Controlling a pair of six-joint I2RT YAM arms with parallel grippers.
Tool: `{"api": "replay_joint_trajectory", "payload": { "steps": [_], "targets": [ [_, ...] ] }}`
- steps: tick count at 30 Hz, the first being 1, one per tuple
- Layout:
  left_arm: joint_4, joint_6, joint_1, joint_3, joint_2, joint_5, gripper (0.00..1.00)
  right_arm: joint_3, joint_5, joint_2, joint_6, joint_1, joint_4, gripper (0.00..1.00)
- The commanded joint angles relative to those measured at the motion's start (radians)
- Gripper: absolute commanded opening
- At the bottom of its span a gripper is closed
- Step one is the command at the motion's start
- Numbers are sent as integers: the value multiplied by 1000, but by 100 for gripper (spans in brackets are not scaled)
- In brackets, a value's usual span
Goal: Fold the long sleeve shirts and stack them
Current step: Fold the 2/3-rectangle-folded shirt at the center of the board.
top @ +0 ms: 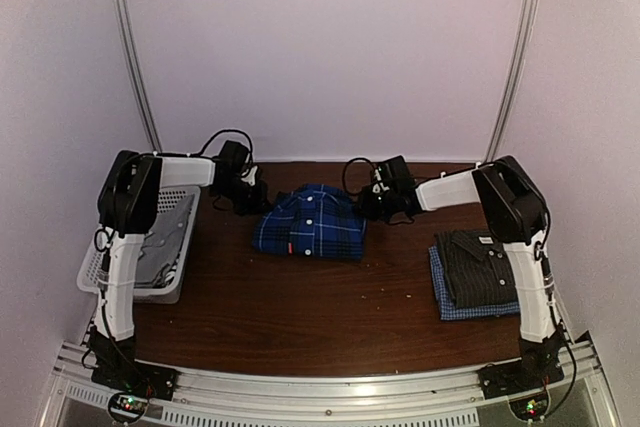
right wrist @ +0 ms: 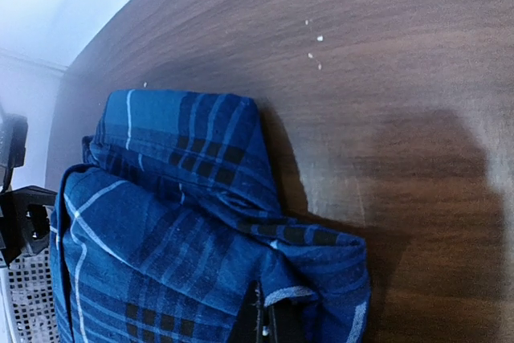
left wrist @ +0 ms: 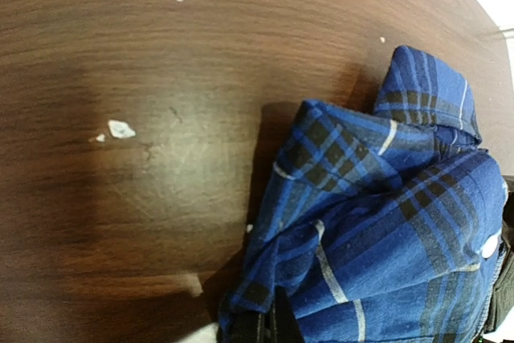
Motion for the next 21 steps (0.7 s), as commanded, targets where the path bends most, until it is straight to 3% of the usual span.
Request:
{"api": "replay_joint_trajectory", "payload": {
  "steps": [1, 8, 13, 16, 21],
  "targets": [
    [41, -20, -41, -156, -77, 19, 0, -95, -9, -57, -8, 26, -10, 0],
    [222, -157, -142, -632, -439, -36, 0, -380, 32, -268, -39, 98, 34, 0],
    [231, -197, -223, -846, -699, -147, 0, -589, 113, -519, -22, 180, 51, 0],
    [248, -203, -224, -934, -810, -150, 0, -703, 143, -638, -2, 192, 77, 0],
    [275, -191, -224, -953, -835, -137, 0, -746, 175, -698, -10, 191, 78, 0]
  ]
}}
